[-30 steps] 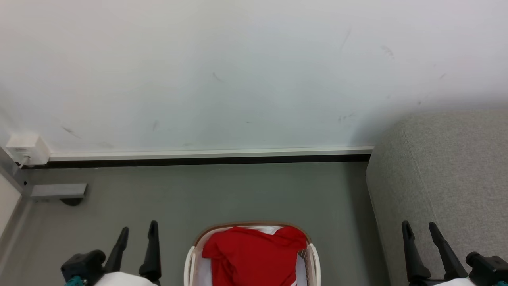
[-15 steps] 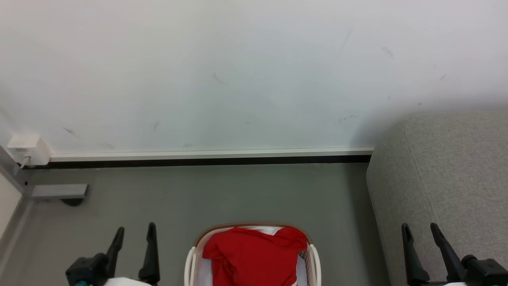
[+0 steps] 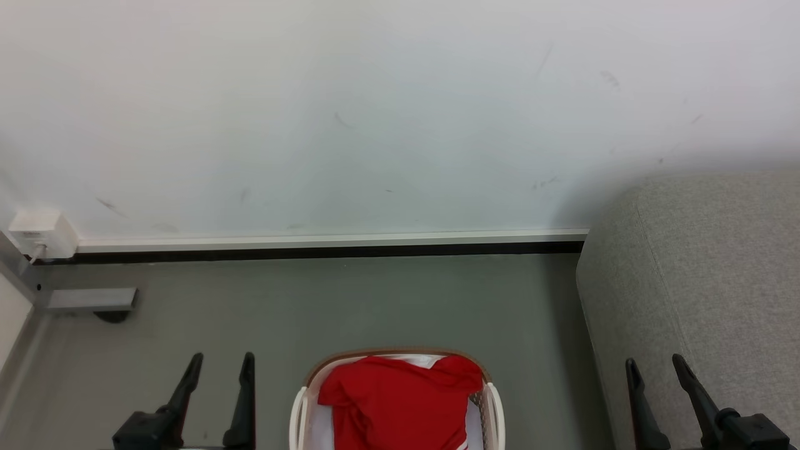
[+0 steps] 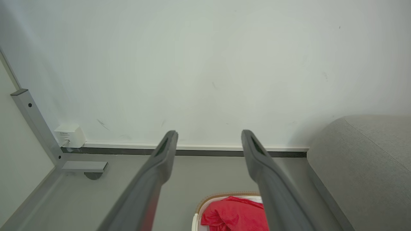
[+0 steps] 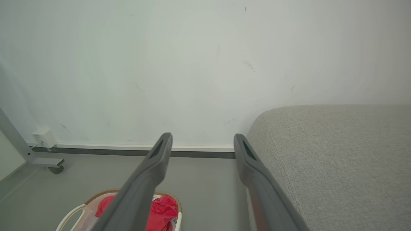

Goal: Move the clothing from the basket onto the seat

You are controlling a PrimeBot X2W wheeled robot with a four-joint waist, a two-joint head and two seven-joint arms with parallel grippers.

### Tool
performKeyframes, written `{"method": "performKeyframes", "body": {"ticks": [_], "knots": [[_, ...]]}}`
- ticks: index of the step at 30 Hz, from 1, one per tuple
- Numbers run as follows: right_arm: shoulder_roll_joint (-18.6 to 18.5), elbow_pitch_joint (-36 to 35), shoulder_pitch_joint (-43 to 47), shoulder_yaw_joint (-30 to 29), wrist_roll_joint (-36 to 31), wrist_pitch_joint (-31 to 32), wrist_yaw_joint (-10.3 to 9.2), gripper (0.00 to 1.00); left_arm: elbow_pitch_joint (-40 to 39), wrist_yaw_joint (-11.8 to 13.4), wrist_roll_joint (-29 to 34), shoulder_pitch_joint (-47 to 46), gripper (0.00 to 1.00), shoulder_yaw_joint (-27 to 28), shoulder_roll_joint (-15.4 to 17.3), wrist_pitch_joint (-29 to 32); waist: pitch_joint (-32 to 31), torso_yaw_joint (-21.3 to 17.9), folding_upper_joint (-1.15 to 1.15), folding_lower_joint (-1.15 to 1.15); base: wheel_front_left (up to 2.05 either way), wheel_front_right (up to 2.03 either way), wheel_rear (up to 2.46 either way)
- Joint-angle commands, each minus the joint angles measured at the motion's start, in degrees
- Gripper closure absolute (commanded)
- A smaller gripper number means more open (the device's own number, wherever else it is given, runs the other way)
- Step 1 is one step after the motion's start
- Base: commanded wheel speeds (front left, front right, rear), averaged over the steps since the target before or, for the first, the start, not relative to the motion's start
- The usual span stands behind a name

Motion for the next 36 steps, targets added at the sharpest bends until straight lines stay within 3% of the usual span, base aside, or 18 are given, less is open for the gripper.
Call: {"method": "performKeyframes", "body": {"ticks": [1, 23, 36], "knots": [[-0.05, -0.25, 0.42, 0.0, -1.51, -0.64, -0.09, 0.0, -0.54, -0.49, 1.42, 0.54, 0.0, 0.37, 0.5, -0.67, 0.01, -0.02, 0.0, 0.0, 0.0, 0.0, 0.0], [-0.09, 0.8, 1.5, -0.56, -6.65, -3.12, -0.11, 0.0, 0.13, -8.58, 11.15, 2.97, 0.0, 4.94, -2.18, -3.02, 0.41, -0.49, 0.0, 0.0, 0.0, 0.0, 0.0], [-0.11, 1.69, 1.51, -1.62, -5.76, -3.48, -0.12, 0.0, 1.93, -11.13, 13.39, 3.5, 0.0, 7.3, -4.36, -3.44, 0.41, -0.95, 0.0, 0.0, 0.0, 0.0, 0.0]]}}
